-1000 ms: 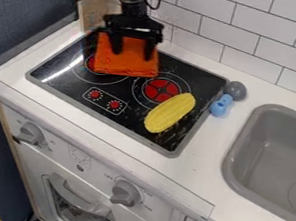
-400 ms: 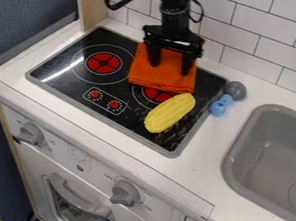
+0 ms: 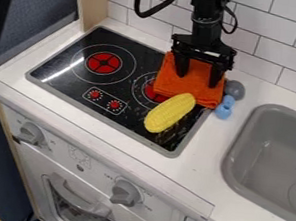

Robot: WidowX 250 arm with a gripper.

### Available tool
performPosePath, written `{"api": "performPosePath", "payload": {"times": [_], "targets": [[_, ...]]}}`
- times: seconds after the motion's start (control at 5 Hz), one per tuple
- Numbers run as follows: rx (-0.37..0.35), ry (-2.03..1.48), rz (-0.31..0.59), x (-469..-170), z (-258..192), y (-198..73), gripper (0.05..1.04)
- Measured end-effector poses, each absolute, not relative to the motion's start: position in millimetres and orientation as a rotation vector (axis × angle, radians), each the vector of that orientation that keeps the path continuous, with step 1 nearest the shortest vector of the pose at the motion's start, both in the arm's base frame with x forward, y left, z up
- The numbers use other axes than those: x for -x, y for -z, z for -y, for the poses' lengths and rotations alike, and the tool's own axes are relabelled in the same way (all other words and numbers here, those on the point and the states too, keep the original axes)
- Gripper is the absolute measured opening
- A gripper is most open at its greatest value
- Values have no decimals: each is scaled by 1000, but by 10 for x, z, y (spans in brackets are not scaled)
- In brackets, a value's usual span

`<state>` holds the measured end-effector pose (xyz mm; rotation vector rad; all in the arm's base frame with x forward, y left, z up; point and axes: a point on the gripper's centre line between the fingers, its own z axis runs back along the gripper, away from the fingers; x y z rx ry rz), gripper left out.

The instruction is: Moved the red cloth to the top of right burner

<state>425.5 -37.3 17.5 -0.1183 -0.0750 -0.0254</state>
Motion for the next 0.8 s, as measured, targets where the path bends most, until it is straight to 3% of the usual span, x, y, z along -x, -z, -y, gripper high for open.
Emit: {"api": "performPosePath", "payload": {"times": [0.4, 0.8], "targets": [[73, 8, 64, -4133, 382, -217, 999], [90, -12, 119, -4093, 363, -551, 999]]}}
